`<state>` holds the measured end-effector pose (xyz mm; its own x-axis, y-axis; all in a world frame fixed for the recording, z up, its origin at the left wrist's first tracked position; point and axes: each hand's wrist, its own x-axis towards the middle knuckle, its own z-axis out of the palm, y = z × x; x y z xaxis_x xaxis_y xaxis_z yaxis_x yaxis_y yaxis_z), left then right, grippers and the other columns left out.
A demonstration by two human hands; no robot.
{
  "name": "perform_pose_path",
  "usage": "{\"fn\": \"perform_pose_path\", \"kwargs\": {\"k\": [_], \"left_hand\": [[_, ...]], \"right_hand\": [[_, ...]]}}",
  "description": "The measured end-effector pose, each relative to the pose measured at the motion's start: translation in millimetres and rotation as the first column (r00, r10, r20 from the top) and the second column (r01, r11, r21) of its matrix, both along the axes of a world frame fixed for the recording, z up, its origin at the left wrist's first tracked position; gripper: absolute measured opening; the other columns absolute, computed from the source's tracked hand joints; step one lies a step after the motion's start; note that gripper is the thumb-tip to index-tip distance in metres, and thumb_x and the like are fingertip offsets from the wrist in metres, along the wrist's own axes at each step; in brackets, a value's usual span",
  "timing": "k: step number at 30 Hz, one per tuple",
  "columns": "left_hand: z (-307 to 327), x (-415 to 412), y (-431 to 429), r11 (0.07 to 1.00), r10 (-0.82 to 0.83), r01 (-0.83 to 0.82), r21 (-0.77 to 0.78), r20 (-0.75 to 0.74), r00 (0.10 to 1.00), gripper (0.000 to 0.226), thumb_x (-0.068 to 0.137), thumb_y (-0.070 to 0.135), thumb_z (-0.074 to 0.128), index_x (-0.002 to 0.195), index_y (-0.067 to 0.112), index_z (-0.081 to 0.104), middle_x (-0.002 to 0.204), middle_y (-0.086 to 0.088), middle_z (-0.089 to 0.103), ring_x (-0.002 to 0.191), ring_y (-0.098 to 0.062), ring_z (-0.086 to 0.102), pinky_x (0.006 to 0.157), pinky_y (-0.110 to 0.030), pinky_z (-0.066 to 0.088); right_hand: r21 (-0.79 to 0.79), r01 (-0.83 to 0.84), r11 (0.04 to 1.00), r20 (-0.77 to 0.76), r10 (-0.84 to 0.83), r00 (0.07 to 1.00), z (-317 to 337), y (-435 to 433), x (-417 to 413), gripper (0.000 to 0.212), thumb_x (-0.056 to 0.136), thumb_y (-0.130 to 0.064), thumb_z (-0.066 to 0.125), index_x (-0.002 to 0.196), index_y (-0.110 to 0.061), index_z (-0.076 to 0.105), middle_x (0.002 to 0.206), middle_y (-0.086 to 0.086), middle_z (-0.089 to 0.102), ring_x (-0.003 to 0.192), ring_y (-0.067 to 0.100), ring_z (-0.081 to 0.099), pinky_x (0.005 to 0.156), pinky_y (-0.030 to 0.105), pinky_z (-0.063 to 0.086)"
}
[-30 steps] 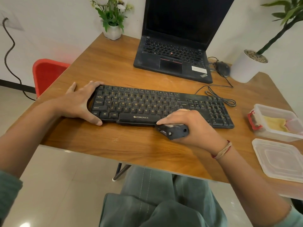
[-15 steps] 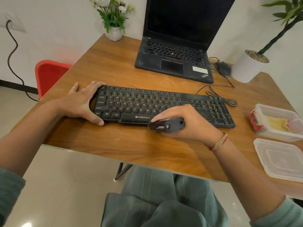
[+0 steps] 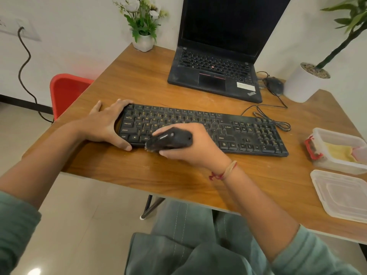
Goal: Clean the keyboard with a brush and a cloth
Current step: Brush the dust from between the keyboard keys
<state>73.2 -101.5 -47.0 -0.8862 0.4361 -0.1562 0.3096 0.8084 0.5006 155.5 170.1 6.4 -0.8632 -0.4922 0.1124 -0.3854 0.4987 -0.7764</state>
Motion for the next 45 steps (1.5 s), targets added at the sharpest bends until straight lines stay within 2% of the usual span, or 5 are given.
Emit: {"fn": "perform_pose_path", "kwargs": {"k": [6,25,31,35,45], "left_hand": [[-4,0,-2,0.999,0.002,-0.003,-0.039,-0.011,1.000,0.145,0.033,0.089,0.062,0.150,0.037,-0.004,0.162,-0.001,0.011,0.149,-0.015,0.008,0.117,-0.048,-0.016],[4,6,-5,0.999,-0.016,0.016,0.035,0.014,1.000,0.153,0.035,0.077,0.070,0.150,0.035,-0.022,0.161,0.005,0.014,0.146,-0.012,0.008,0.118,-0.034,-0.013],[2,7,-5,0.999,-0.020,0.021,0.038,-0.005,1.000,0.152,0.036,0.080,0.070,0.150,0.036,-0.021,0.161,0.003,0.015,0.143,-0.005,0.008,0.119,-0.038,-0.013],[3,7,-6,1.000,-0.023,0.023,0.018,0.005,1.000,0.153,0.035,0.081,0.068,0.150,0.036,-0.022,0.162,0.004,0.010,0.146,-0.010,0.006,0.120,-0.040,-0.013],[-3,1,-11,1.000,0.010,-0.012,0.023,0.056,0.998,0.151,0.030,0.084,0.066,0.149,0.044,-0.018,0.150,0.024,0.010,0.137,0.001,0.001,0.114,-0.022,-0.013]], "right_hand": [[0.008,0.308,0.951,0.069,-0.308,0.949,9,70,-2,0.030,0.068,-0.015,0.083,0.096,-0.018,0.072,0.090,0.003,0.074,0.086,0.021,0.069,0.082,0.043,0.055],[0.150,0.157,0.976,-0.236,-0.119,0.965,-5,-38,14,0.015,0.074,-0.021,0.072,0.071,-0.030,0.060,0.064,-0.011,0.060,0.059,0.004,0.053,0.056,0.027,0.045],[-0.376,0.279,0.884,0.478,-0.072,0.875,6,-33,10,0.034,0.073,-0.003,0.075,0.105,-0.011,0.064,0.101,0.007,0.071,0.095,0.020,0.069,0.082,0.033,0.057],[-0.136,0.402,0.905,0.146,-0.383,0.912,12,15,10,0.029,0.071,-0.014,0.080,0.097,-0.009,0.070,0.090,0.005,0.072,0.084,0.018,0.067,0.075,0.029,0.055],[0.134,0.280,0.951,-0.241,-0.243,0.940,-13,31,36,0.023,0.071,-0.019,0.072,0.093,-0.026,0.072,0.085,-0.011,0.070,0.082,0.003,0.062,0.075,0.029,0.051]]}}
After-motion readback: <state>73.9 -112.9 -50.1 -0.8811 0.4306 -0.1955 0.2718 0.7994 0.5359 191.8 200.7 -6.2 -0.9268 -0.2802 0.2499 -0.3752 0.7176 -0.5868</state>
